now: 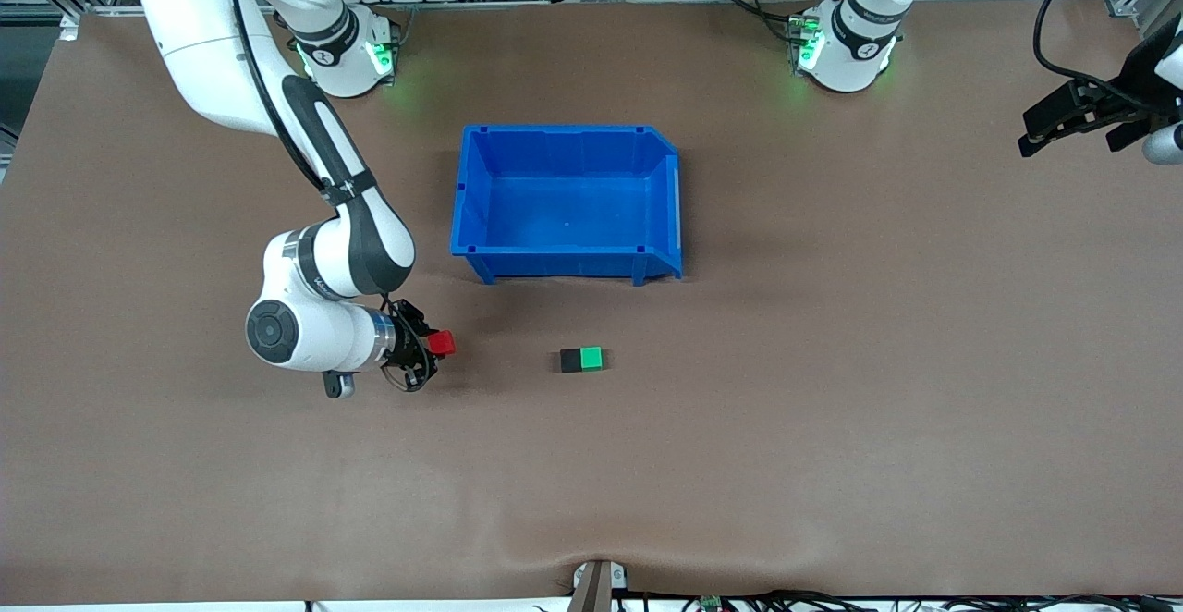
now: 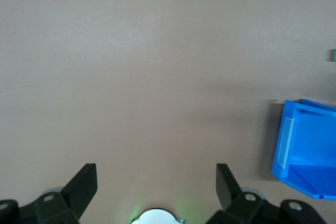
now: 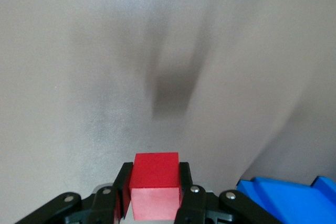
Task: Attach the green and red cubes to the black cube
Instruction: 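Carry the red cube with the right gripper toward the black cube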
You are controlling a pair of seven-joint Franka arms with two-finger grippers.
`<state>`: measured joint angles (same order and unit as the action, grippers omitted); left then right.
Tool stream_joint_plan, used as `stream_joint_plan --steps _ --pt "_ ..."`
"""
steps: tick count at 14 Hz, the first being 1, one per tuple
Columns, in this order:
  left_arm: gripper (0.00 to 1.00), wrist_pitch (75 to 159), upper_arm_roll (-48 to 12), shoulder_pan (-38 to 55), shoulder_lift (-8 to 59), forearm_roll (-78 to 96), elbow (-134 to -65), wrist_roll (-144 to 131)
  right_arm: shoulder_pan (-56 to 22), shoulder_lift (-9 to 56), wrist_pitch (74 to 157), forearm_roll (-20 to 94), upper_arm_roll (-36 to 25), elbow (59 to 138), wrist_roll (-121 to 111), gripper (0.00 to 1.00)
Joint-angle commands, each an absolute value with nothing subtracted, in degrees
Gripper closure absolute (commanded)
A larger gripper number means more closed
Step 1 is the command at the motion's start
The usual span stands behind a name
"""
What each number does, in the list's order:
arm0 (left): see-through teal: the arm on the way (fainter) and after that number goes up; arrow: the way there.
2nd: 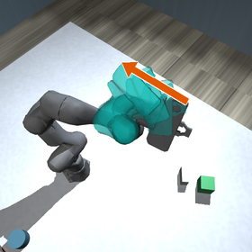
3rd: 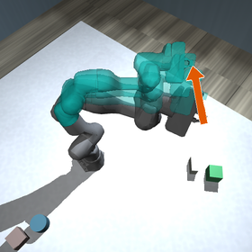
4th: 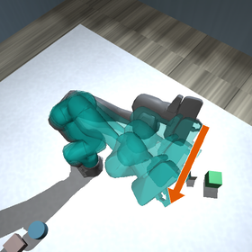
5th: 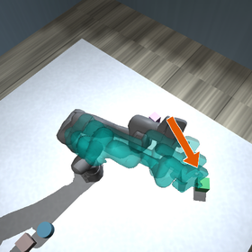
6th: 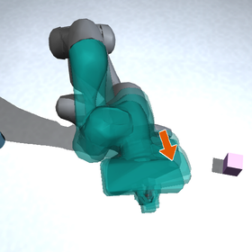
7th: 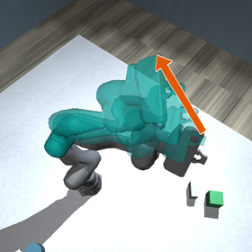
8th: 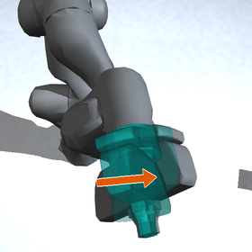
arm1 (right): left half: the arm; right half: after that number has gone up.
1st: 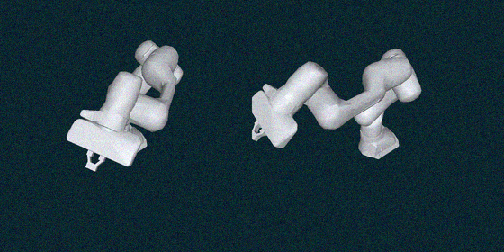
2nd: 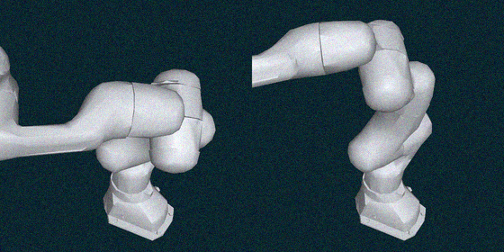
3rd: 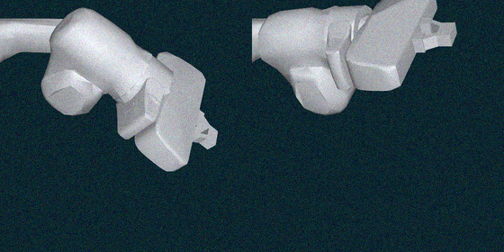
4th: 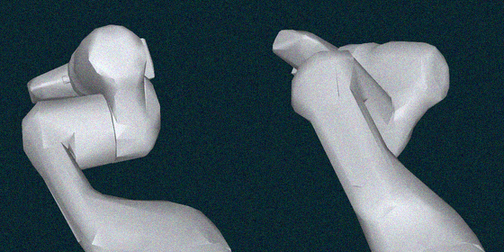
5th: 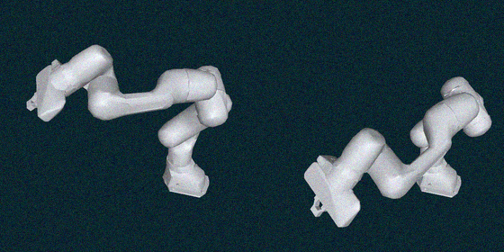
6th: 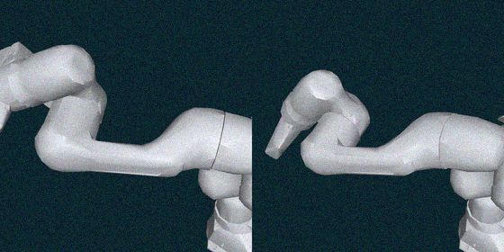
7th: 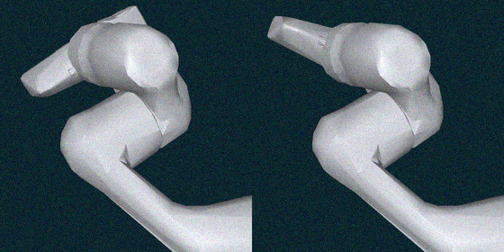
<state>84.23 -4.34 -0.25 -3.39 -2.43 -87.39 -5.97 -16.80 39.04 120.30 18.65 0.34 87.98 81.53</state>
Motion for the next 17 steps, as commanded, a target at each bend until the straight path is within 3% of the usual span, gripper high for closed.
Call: stream_joint_plan --steps 1,17 --pt "0.0 84.55 -4.57 -0.26 -3.78 -2.9 -87.63 -5.98 -17.84 39.99 121.2 19.42 -0.09 86.49 83.84 1.0" --pt "0.0 84.81 -4.57 -0.26 -3.6 -2.9 -87.54 -5.98 -21.36 44.38 129.02 25.13 -0.09 84.2 88.95 1.0"
